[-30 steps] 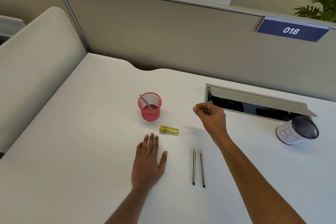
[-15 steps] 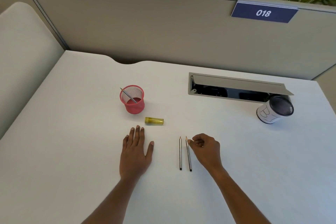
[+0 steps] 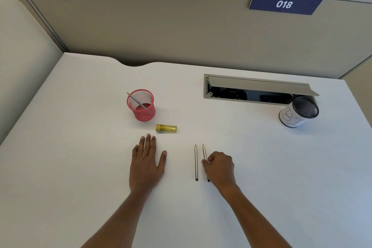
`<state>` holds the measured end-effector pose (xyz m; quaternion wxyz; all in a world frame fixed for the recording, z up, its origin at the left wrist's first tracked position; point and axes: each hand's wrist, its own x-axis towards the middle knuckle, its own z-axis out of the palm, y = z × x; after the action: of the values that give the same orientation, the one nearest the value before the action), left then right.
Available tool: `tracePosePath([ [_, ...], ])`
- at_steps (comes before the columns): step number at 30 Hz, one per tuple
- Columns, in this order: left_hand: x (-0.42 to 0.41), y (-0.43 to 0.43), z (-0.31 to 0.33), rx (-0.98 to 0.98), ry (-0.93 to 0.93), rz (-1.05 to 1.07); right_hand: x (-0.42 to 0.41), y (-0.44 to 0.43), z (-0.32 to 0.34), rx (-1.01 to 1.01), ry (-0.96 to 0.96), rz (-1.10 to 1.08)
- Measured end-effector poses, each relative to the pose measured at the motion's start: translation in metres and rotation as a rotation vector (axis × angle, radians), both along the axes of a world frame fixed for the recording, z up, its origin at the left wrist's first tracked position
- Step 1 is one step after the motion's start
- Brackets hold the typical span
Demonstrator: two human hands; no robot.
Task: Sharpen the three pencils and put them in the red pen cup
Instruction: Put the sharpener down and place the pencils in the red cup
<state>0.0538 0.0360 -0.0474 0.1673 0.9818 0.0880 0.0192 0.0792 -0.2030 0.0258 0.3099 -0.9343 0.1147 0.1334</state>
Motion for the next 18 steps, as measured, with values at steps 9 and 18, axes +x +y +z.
tracePosePath([
  [9, -0.001, -0.001, 0.0, 0.004, 0.004, 0.002, 0.01, 0.01, 0.007, -0.022, 0.022, -0.005],
  [18, 0.0, -0.001, 0.002, 0.01, 0.021, 0.007, 0.075, 0.051, 0.069, 0.421, -0.242, -0.093],
])
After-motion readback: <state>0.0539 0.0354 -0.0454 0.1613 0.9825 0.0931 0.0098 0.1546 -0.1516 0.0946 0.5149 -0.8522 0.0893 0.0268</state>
